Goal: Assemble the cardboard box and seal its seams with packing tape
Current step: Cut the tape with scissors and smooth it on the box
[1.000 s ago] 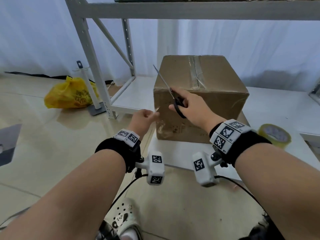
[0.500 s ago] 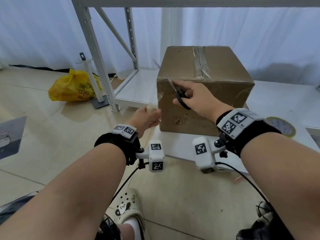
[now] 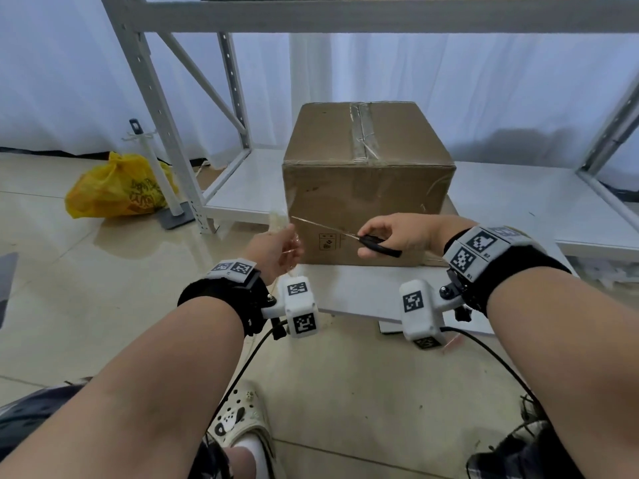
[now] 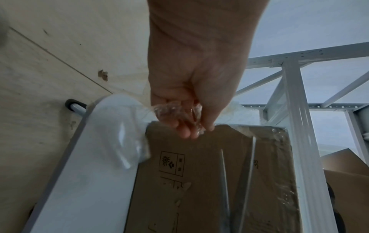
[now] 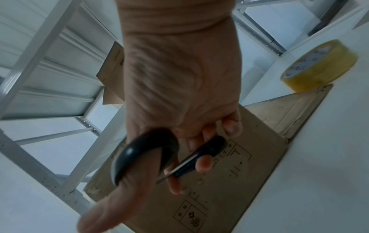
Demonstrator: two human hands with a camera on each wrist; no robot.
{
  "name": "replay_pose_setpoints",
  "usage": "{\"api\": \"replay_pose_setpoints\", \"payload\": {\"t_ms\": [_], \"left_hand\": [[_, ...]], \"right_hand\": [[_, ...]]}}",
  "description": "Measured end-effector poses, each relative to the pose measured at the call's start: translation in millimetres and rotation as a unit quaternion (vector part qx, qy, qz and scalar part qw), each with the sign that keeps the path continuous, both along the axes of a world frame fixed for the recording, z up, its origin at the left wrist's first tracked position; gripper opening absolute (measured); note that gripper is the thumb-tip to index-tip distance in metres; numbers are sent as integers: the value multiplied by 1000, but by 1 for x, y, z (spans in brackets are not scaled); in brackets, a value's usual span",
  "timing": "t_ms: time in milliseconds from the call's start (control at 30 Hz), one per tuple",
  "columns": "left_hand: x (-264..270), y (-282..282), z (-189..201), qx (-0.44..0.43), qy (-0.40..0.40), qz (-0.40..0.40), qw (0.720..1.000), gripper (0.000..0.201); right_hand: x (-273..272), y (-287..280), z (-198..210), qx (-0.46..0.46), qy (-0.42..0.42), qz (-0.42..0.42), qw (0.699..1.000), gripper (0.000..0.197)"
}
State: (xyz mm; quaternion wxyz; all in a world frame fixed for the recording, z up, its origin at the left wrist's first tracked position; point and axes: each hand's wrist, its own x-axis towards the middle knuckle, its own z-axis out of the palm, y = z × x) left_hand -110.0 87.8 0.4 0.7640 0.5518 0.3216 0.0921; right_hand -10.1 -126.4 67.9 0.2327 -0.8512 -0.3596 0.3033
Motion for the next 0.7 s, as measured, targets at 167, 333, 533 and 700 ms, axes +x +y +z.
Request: {"api": "replay_pose_setpoints", "payload": {"t_ms": [167, 333, 533, 700], "left_hand": [[-1, -1, 6, 1, 22, -30, 999, 28], [-6, 5, 10, 30, 45, -53, 997, 29], [-7, 5, 14, 29, 58, -58, 996, 31], [-6, 5, 16, 32, 66, -66, 995, 31]], "right_hand": [[1, 5, -2, -11, 16, -15, 1000, 41], [-3, 30, 2, 9, 24, -2, 1000, 45], [-7, 53, 2, 37, 12, 16, 999, 42], [-4, 55, -1, 62, 14, 3, 998, 40]]}}
